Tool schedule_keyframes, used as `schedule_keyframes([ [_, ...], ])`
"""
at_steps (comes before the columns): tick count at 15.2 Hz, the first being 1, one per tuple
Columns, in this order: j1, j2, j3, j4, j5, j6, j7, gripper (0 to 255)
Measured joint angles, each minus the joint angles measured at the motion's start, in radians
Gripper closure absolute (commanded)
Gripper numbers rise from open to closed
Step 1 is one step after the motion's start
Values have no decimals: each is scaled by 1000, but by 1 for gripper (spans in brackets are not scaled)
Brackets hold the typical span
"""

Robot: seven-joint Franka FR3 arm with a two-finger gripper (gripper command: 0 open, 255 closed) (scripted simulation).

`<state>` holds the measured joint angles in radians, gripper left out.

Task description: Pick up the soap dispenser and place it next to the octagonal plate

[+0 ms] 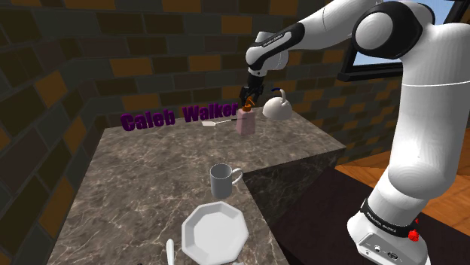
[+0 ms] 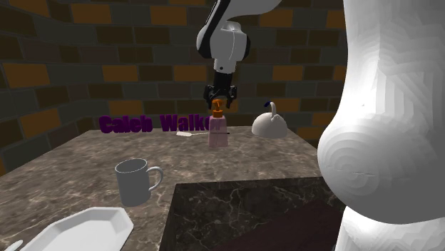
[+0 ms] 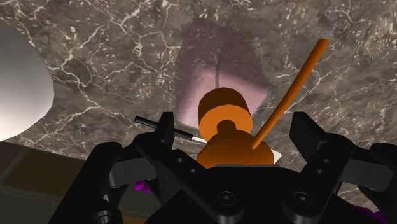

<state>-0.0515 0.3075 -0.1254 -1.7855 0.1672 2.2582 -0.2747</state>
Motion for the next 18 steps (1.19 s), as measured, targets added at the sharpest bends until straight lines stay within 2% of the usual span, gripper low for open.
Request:
schedule_keyframes([
  [2,0,0,0,0,0,0,0,0],
  [3,0,0,0,0,0,0,0,255],
  [13,0,0,0,0,0,0,0,255],
  [18,1,-16,-2,32,-7,-47,8,255],
])
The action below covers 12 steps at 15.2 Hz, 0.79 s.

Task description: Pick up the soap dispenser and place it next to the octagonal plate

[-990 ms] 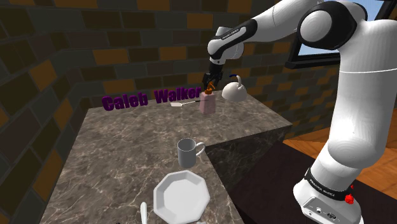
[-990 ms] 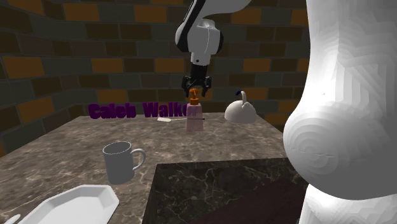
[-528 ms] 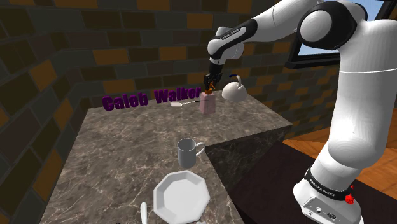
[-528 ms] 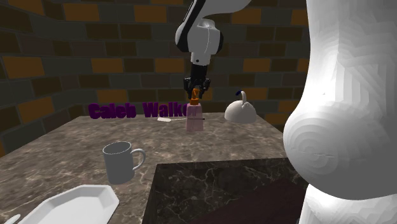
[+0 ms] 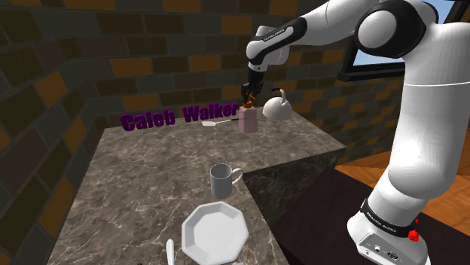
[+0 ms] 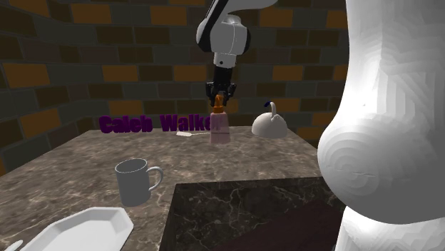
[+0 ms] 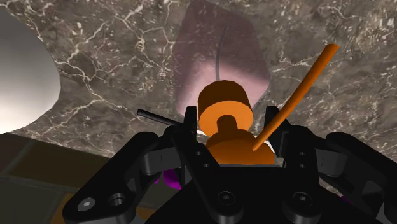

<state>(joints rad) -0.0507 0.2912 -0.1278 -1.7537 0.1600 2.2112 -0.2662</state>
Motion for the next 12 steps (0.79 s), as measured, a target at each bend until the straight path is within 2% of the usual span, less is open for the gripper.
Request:
schedule_keyframes([
  [12,0,-40,-5,105,-17,-144,21,255],
])
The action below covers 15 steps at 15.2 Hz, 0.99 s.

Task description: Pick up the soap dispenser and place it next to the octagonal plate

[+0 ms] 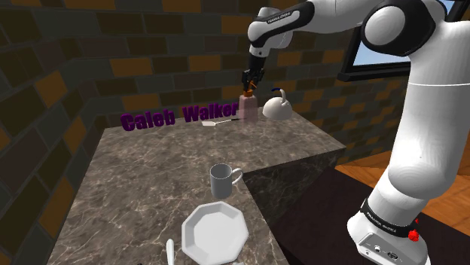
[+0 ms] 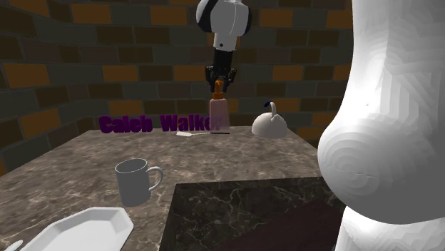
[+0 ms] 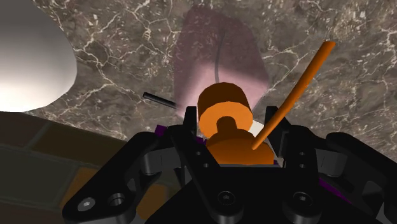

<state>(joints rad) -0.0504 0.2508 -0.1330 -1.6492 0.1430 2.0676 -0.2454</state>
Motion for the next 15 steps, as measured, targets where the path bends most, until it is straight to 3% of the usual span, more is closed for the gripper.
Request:
schedule_keyframes([
  [15,-4,-6,-3,195,-10,-200,23,255],
])
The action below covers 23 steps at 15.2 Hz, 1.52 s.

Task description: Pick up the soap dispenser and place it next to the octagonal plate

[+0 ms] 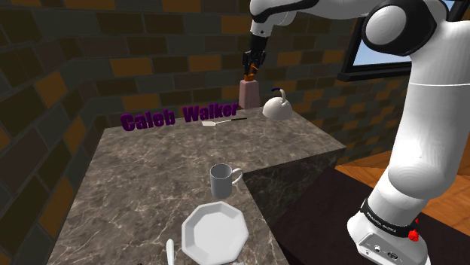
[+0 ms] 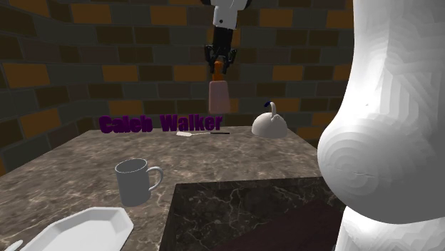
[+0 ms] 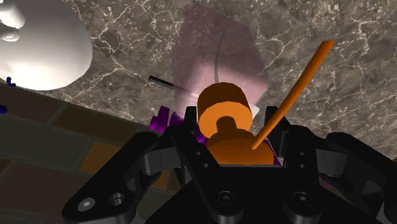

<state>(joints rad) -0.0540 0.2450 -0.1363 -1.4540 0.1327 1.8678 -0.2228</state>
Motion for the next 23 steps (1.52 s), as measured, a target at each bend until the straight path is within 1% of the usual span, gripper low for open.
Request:
schedule_keyframes([
  [11,-9,37,-2,204,2,-166,13,255],
  [18,-21,90,-3,376,10,-286,19,255],
  [23,-35,160,-1,560,21,-399,30,255],
])
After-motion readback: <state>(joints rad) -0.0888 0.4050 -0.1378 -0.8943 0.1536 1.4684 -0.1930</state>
